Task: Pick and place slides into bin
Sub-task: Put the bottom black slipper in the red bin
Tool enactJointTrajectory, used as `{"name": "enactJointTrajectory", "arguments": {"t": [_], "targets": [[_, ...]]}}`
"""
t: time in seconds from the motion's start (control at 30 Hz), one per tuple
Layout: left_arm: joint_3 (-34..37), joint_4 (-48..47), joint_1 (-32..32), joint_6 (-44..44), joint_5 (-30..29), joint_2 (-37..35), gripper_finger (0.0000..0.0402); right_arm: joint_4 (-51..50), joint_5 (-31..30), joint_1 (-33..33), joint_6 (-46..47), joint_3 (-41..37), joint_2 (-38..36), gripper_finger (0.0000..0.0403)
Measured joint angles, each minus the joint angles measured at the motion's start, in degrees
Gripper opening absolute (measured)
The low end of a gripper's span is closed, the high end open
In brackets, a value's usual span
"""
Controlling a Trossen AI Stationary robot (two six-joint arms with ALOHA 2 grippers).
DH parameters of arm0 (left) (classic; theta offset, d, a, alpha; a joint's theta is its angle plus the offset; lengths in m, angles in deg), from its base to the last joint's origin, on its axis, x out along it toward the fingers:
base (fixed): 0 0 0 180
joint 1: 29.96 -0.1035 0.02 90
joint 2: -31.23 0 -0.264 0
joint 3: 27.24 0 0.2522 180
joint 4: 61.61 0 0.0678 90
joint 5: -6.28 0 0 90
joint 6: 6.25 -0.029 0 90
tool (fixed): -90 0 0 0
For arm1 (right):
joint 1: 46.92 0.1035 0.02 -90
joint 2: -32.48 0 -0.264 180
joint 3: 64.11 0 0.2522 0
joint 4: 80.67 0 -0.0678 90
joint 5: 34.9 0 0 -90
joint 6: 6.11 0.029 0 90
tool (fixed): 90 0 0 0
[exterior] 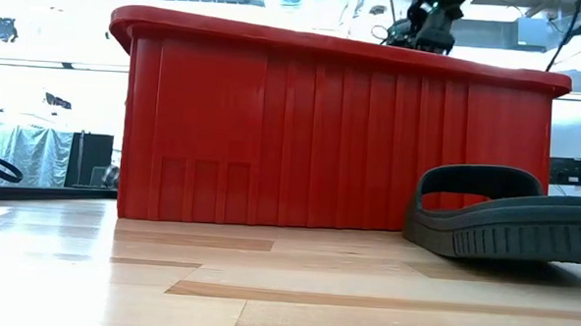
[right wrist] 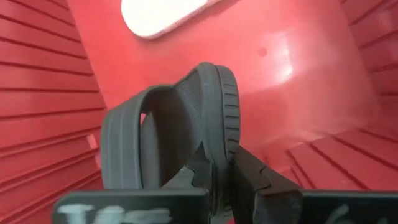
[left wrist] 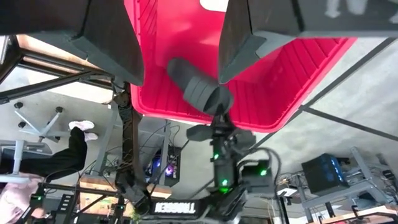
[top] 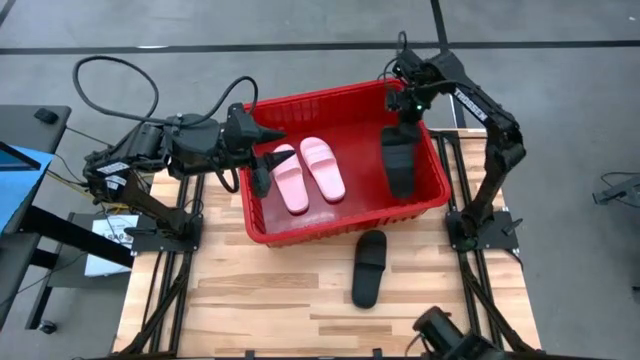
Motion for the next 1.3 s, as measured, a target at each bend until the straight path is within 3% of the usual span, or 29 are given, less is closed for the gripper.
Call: {"name": "enactJointTrajectory", "arguments": {"t": [0.33,0.8,1.13,1.3], "targets": [[0.0,0.3,0.0,0.7,0.3,1.4,0.0197,3.0,-1.3,0.0,-1.6,0.0,6.3,0.0012],[0.0,1.1,0.0,0.7,0.2,2.1,0.0196,5.6,-1.2,-0.5,-4.4,-0.1,6.3,0.0012],[0.0,1.4,0.0,0.7,0.2,2.1,0.0196,5.7,-1.4,-0.5,-4.6,-4.8,6.3,0.0012],[0.0,1.5,0.0,0.7,0.2,2.1,0.0196,7.0,-2.9,-0.3,-4.0,-5.3,6.3,0.0034]]}}
